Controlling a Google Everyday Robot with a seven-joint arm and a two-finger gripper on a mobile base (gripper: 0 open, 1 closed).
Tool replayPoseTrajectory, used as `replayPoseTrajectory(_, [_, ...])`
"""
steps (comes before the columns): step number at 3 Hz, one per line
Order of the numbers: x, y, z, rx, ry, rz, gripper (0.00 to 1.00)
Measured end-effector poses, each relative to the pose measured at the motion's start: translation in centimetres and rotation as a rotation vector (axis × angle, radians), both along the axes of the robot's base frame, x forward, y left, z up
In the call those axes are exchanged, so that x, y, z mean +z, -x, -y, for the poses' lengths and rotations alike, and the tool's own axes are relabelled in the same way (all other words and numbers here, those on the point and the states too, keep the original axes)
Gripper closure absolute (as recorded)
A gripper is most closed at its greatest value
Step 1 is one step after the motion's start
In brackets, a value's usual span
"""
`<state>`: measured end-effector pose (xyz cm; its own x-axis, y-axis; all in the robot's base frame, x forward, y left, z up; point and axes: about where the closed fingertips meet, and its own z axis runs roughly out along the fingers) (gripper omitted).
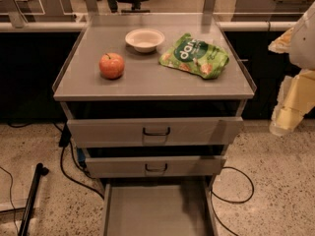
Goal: Place green rice chip bag into bottom drawer
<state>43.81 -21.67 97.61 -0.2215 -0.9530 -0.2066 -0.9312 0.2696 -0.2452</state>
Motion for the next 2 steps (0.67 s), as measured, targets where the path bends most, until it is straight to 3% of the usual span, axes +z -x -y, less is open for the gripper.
replayPoseTrajectory(1, [0.0, 0.0, 0.0, 0.000, 0.000, 0.000, 0.00])
replayPoseTrajectory(2, [0.5, -2.2, -1.0, 0.001, -0.069, 0.047, 0.00])
